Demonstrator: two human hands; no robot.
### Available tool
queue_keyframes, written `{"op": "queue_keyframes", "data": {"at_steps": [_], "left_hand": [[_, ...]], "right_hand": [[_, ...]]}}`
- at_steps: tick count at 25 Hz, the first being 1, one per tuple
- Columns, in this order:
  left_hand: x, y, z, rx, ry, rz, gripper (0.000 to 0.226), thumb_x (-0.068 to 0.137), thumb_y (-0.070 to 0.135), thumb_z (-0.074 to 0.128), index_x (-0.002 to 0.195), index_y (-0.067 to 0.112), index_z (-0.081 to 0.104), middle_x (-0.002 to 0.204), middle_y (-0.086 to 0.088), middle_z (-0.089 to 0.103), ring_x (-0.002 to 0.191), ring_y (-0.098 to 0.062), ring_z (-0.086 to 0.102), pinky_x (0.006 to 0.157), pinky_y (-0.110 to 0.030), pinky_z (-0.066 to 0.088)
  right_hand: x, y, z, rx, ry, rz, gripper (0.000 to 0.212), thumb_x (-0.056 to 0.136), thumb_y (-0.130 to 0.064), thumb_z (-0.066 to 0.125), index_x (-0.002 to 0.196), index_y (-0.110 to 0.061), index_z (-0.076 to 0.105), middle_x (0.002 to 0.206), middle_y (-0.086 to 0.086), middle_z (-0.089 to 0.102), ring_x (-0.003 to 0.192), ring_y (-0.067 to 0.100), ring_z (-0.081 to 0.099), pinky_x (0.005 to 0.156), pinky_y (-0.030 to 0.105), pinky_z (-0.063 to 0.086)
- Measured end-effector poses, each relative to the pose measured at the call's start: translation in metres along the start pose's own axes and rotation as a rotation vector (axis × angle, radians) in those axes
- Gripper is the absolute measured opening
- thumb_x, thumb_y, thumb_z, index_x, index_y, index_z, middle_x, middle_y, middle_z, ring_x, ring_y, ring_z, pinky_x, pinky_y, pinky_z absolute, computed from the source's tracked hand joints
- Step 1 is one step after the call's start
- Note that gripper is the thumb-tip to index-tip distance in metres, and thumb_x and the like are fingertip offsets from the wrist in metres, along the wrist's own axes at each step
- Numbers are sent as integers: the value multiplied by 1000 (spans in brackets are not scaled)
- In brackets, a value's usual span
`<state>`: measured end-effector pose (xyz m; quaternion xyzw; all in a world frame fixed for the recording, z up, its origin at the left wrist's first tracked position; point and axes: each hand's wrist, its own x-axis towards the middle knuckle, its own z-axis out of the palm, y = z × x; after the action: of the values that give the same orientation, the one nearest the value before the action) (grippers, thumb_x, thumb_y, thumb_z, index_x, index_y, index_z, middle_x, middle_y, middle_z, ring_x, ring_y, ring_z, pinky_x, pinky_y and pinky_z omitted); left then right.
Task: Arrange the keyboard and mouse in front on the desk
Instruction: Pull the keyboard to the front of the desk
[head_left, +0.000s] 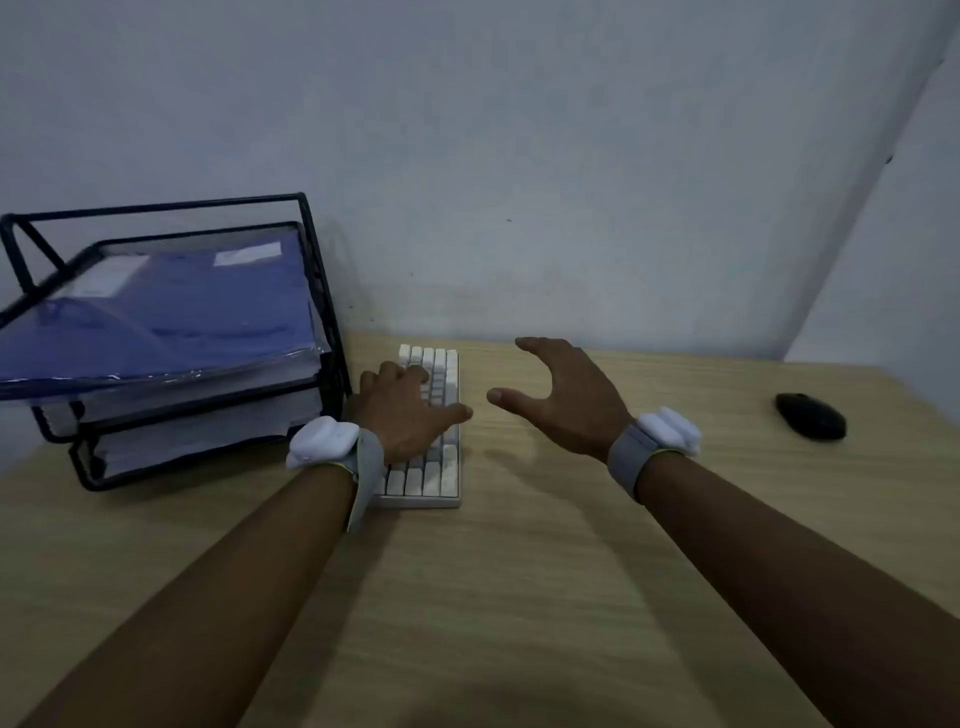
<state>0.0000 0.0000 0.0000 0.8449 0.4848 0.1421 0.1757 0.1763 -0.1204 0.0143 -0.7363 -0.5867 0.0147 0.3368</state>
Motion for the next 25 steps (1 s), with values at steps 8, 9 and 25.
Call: {"op": "queue_keyframes", "data": {"at_steps": [8,9,25], "left_hand": [[3,-24,34,166,-62,-85,111,52,89,48,144,32,26,152,-8,24,136,-37,22,106,-50,29],[2,-25,37,168,-59,-82,111,51,89,49,144,32,27,152,-8,23,136,-37,21,106,-50,30],[-2,-13,36,123,-186,115,96,54,65,68,138,35,35,154,-3,20,135,-32,21,100,-41,35]], "right_hand": [[-2,13,15,-9,-44,44,79,78,-67,62,144,-28,42,151,-4,44,138,18,38,109,36,34],[-2,14,16,-15,-45,44,79,78,-67,62,144,-28,42,151,-5,44,138,18,38,108,36,34],[-15,20,29,-46,-120,48,84,76,-70,61,146,-28,38,154,-3,39,141,20,35,111,41,36]]}}
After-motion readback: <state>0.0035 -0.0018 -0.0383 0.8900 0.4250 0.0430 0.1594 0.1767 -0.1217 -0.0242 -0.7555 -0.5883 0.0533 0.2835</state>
